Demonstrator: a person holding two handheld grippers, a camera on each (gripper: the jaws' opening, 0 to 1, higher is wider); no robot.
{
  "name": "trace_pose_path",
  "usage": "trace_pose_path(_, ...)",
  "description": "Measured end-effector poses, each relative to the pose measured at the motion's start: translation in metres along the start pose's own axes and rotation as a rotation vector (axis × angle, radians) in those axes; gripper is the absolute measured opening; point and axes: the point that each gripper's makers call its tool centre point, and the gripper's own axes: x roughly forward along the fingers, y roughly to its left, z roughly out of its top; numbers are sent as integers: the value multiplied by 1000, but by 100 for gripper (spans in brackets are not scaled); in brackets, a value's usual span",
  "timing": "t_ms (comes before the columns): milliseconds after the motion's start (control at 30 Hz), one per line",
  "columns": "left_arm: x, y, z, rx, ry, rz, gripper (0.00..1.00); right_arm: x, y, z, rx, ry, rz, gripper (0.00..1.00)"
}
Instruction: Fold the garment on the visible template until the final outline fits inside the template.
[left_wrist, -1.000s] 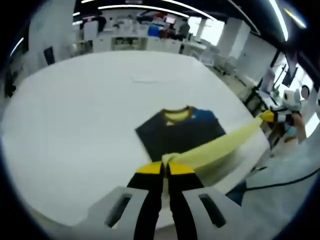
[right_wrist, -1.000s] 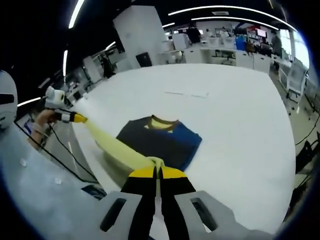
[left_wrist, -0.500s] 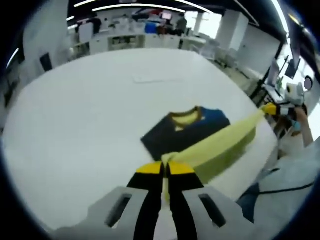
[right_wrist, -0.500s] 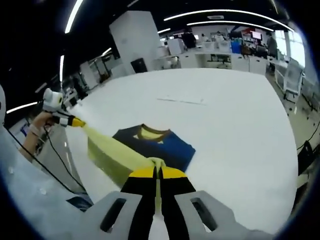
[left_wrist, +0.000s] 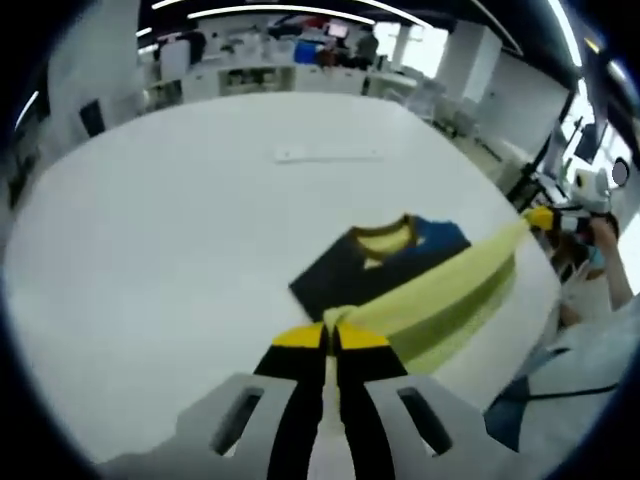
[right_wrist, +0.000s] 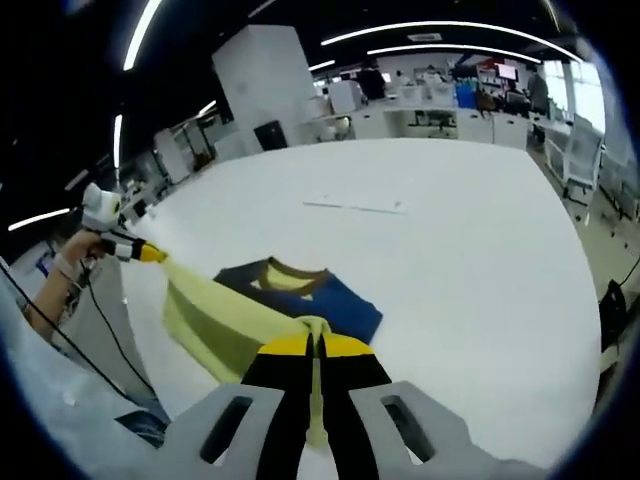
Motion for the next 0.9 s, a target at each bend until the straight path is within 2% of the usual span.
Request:
trace_pose_path(100,6,5,-2,13,22,20,0,9,-4,0,25,-4,4,3)
trace_pose_path(267,16,8,3,-14,1,4,0,19,-11,-5,25,13,-18,3)
trace_pose_path(667,39,15,4,-50,7,-5,0,32,-22,-10,53,29,-29,3)
trace_pose_path(900,56,21,3,-66,15,-8,0,48,-32,-14,59,46,-44,3)
